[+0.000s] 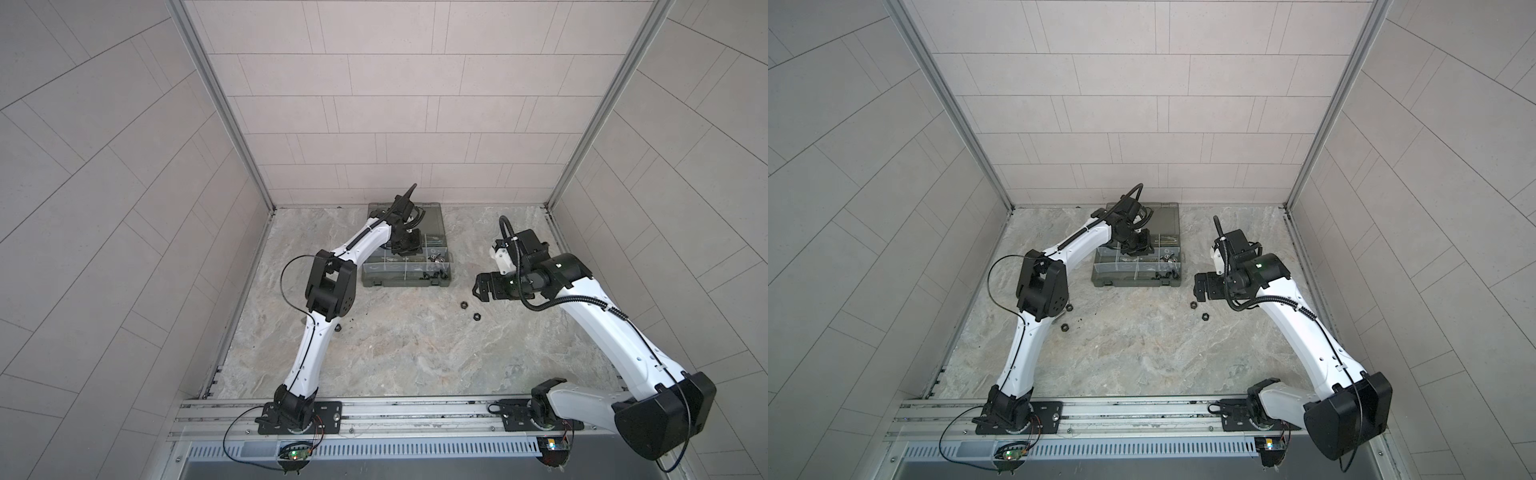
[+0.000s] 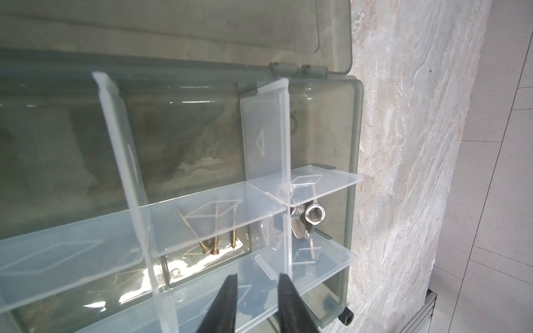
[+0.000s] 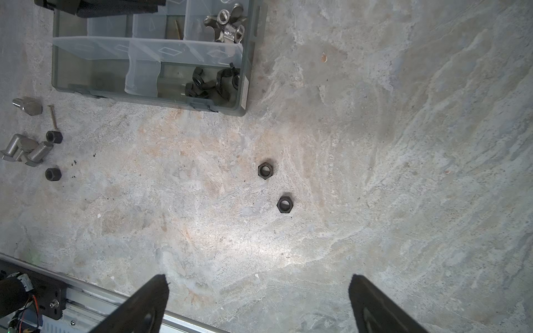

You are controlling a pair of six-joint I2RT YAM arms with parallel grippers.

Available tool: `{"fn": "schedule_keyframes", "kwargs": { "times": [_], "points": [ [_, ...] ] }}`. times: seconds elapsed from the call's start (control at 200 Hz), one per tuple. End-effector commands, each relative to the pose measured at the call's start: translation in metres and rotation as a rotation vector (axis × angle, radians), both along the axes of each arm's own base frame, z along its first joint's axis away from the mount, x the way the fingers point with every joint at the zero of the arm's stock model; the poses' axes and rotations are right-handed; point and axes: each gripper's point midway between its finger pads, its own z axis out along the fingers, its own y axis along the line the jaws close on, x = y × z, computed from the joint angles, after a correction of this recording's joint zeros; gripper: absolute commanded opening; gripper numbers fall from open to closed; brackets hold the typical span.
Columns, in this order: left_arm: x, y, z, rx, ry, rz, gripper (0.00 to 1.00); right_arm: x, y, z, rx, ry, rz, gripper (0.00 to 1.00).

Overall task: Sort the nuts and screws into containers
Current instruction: 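Lower the brass screw into a compartment and open the left gripper, then grasp another brass screw with the left gripper while the right gripper shifts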

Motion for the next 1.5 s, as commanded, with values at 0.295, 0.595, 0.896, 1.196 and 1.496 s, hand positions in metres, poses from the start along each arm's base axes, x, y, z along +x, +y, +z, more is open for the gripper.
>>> {"fn": "schedule_keyframes", "kwargs": {
  "times": [0.295, 0.595, 0.896, 1.196, 1.496],
  "points": [
    [-0.014, 0.036, 0.049, 0.077, -0.084, 0.002, 0.34, 0.012, 0.004, 0.011, 0.020, -0.022, -0.004, 0.99],
    [-0.086, 0.165, 0.033, 0.236, -0.011, 0.169, 0.37, 0.033, 0.033, 0.016, 0.058, -0.048, 0.062, 0.99],
    [-0.147, 0.229, -0.006, 0.357, 0.065, 0.226, 0.40, 0.043, 0.064, 0.011, 0.069, -0.038, 0.136, 0.99],
    [-0.159, 0.259, -0.030, 0.399, 0.111, 0.288, 0.40, 0.043, 0.086, 0.013, 0.056, -0.027, 0.211, 0.99],
    [-0.150, 0.272, -0.046, 0.425, 0.132, 0.283, 0.39, 0.042, 0.110, 0.013, 0.024, -0.021, 0.285, 0.99]
  ]
}}
